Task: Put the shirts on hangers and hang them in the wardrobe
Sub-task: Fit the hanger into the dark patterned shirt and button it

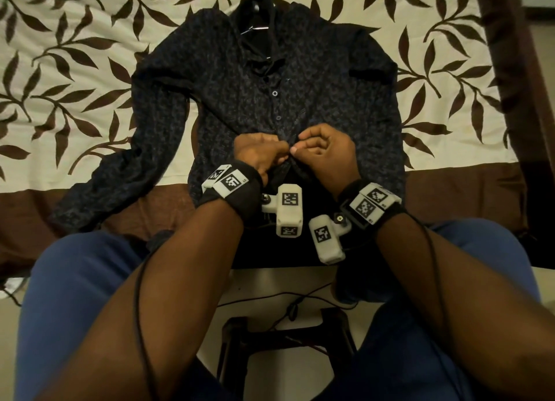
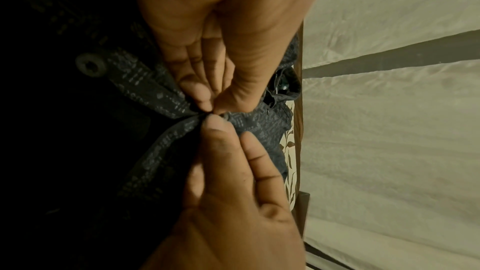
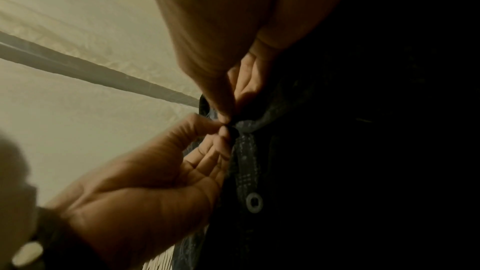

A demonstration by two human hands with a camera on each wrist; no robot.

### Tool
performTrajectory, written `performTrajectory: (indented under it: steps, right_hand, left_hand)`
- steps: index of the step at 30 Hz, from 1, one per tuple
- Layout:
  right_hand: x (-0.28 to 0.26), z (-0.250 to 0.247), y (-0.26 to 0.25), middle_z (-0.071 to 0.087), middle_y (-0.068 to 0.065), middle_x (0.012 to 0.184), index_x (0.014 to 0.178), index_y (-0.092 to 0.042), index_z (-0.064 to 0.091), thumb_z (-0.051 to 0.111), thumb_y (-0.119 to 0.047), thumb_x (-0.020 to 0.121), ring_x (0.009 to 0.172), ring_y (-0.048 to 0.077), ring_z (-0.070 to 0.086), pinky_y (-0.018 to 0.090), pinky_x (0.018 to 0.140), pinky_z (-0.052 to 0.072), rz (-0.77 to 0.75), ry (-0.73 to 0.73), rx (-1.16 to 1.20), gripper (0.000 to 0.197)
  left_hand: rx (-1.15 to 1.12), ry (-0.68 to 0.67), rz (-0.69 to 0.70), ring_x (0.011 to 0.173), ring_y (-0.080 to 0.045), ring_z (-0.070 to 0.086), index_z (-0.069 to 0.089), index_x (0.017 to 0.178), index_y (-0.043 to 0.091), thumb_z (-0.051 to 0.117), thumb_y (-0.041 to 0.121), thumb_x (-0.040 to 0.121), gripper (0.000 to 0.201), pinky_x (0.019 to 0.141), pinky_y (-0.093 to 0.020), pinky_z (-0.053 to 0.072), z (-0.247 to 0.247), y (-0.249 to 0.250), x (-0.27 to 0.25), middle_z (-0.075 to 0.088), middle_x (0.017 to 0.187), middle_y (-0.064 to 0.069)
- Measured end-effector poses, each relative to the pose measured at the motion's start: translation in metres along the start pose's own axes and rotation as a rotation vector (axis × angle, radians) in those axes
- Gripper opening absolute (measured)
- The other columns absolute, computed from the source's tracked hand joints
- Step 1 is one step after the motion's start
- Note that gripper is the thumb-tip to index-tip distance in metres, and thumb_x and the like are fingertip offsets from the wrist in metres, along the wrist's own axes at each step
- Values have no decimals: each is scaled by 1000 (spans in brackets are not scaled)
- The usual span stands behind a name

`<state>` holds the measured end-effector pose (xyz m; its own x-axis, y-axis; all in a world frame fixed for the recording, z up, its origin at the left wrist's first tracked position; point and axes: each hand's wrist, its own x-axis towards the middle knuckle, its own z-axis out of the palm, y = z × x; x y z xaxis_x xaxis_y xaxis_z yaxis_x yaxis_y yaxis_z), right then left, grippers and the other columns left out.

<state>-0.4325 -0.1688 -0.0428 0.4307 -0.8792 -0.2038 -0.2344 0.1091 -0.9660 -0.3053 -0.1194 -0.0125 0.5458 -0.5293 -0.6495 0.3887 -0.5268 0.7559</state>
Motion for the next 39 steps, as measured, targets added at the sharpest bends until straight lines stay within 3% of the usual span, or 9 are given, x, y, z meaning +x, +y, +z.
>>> performTrajectory:
  steps: [7, 13, 19, 22, 27, 30, 32, 35, 39]
  right_hand:
    - [2, -1, -2, 72, 8, 81, 101, 0, 66, 74, 1, 83, 73, 7, 69, 19, 72, 54, 67, -38, 49, 19]
    - [6, -2, -1, 73, 10, 81, 97, -5, 66, 70, 2, 86, 72, 16, 69, 27, 74, 58, 233, -76, 285, 13]
    - [11, -4, -7, 72, 10, 81, 93, -5, 66, 63, 2, 92, 70, 12, 68, 23, 72, 58, 290, -54, 345, 8]
    - [11, -9, -5, 73, 16, 85, 92, -10, 69, 72, -6, 87, 76, 19, 70, 32, 79, 59, 107, -32, 5, 7]
    - [-11, -24, -12, 71, -2, 76, 87, -16, 71, 79, -33, 81, 73, 13, 66, 32, 73, 55, -108, -173, -679, 20]
    - [-27, -33, -16, 66, 4, 98, 100, -18, 67, 76, -47, 81, 95, 23, 60, 36, 77, 50, -144, -275, -1084, 36]
    - [-38, -37, -15, 59, 10, 116, 116, -17, 62, 73, -49, 82, 113, 30, 52, 40, 82, 49, -146, -277, -1296, 47]
    - [-53, -39, -12, 55, 13, 124, 125, -16, 59, 66, -44, 87, 119, 33, 47, 42, 83, 49, -138, -248, -1407, 48]
    - [-72, -40, -16, 63, 15, 110, 111, -10, 64, 55, -27, 93, 103, 39, 58, 45, 76, 51, -128, -107, -1247, 26]
  left_hand:
    - [3, -26, 89, 55, -17, 59, 62, 73, 6, 67, -17, 75, 24, 54, -23, 54, -5, -7, 0, 59, 61, -8]
    - [-15, -75, 142, 57, -13, 60, 64, 86, 4, 69, -15, 75, 22, 60, -23, 55, -9, -9, 0, 64, 68, -9]
    - [-19, -94, 192, 50, -8, 60, 63, 81, 6, 74, -9, 79, 20, 56, -19, 52, -10, -11, 4, 66, 59, -2]
    - [31, 14, 239, 47, -10, 57, 65, 73, 9, 78, 0, 80, 18, 52, -21, 50, -9, -10, 8, 65, 58, -4]
    - [220, 114, 278, 54, -14, 60, 68, 66, 16, 83, 21, 78, 20, 61, -27, 52, -30, -22, 3, 71, 67, -7]
    - [489, -9, 281, 58, -12, 61, 68, 65, 16, 87, 26, 73, 23, 64, -25, 53, -57, -37, -15, 68, 63, -1]
    - [788, -98, 268, 72, -14, 66, 70, 74, 17, 90, 31, 69, 24, 73, -28, 55, -74, -47, -27, 71, 75, -1]
    - [1130, -100, 240, 96, -24, 65, 65, 89, 25, 86, 38, 70, 31, 86, -37, 54, -90, -55, -36, 69, 102, -4]
    - [1197, -42, 311, 109, -36, 59, 67, 99, 27, 70, 34, 85, 17, 90, -41, 51, -95, -53, -51, 64, 113, -14]
